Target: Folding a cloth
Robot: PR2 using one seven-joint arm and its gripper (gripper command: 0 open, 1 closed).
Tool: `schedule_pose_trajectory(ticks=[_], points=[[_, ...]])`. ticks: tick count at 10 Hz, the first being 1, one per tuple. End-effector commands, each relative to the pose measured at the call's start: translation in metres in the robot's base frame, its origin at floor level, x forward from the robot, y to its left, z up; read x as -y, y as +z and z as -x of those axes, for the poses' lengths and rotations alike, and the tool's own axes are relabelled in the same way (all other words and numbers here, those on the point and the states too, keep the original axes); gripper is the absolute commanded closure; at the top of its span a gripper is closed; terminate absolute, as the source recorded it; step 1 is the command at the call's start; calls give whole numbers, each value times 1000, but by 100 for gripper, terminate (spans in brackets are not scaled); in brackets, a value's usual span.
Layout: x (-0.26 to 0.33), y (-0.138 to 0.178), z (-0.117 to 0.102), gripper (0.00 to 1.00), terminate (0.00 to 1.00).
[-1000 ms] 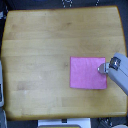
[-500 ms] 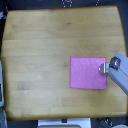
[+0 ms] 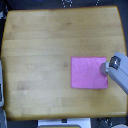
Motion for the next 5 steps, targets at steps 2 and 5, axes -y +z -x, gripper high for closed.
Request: schedule_pose_trajectory(ticks=[2, 5], points=[[5, 8, -11, 100, 0], [3, 20, -14, 100, 0]])
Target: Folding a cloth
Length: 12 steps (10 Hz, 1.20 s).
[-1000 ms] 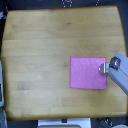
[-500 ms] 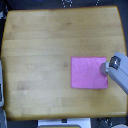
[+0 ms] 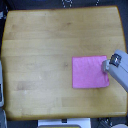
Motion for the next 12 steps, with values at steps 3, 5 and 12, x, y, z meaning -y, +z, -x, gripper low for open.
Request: schedule_pose_trajectory(ticks=[3, 5, 12], points=[[-22, 45, -18, 100, 0], [-51, 72, -26, 100, 0], [-149, 82, -35, 100, 0]])
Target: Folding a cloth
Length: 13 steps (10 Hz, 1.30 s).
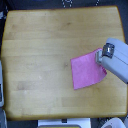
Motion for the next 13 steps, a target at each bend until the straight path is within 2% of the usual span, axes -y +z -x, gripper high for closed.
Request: schedule_pose_trajectory(ticks=[1, 3, 9, 13], points=[[-78, 2, -8, 100, 0], [-123, -2, -5, 100, 0], [-196, -1, 1, 100, 0], [-217, -8, 28, 100, 0]])
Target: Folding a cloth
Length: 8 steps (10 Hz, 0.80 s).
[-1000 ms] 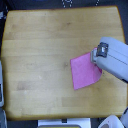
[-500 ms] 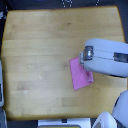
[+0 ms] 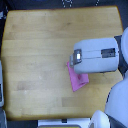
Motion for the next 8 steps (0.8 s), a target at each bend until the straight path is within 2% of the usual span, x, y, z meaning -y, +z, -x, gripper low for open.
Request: schedule_pose_trajectory(ticks=[1, 4, 8], points=[[-29, -8, 27, 100, 0], [-26, -18, 39, 100, 0], [-26, -20, 34, 100, 0]])
